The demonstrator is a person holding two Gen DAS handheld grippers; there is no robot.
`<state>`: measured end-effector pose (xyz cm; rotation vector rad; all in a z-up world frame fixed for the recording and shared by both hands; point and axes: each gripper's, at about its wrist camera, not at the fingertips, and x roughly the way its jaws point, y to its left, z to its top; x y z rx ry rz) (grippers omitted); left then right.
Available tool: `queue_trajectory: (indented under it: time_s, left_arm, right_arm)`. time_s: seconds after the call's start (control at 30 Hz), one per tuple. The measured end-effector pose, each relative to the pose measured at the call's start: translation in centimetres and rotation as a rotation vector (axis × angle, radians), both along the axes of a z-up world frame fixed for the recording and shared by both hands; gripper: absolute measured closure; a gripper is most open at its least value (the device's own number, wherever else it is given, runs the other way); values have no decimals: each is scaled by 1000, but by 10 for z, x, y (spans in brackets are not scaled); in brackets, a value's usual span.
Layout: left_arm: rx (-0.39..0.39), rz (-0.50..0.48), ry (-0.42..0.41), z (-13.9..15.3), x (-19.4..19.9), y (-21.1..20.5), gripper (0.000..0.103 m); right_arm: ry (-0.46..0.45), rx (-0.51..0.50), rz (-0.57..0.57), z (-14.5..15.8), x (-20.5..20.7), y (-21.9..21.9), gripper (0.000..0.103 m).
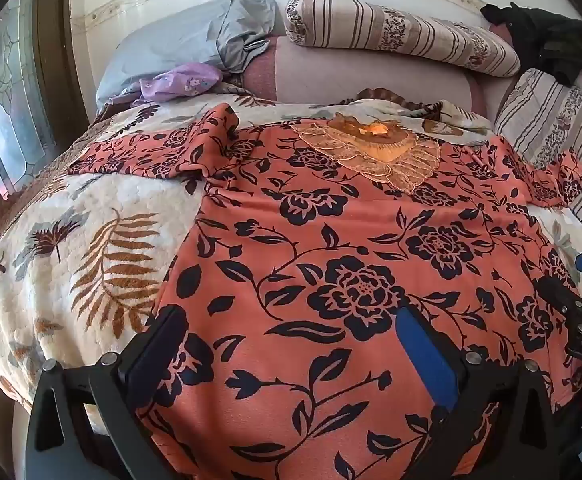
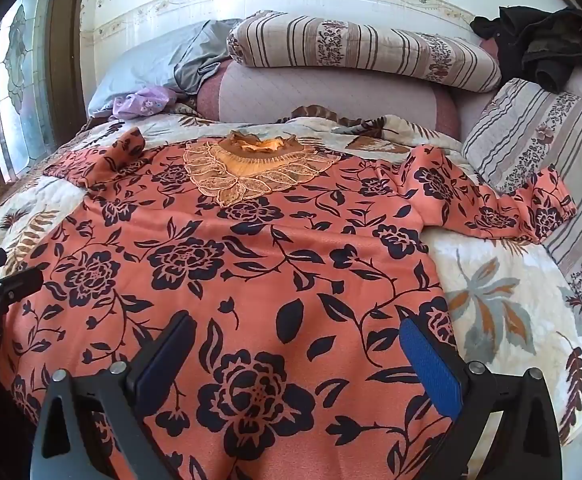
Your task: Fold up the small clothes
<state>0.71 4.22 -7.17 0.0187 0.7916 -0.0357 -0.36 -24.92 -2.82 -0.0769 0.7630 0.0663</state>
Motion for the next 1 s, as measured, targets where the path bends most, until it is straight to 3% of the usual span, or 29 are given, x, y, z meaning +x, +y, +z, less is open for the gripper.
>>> queue_trajectory:
  time_s: [1.0]
  left_arm:
    - [13,5,0,-1,0,1,0]
  right_arm:
    - [1,0,2,1,0,-1,0]
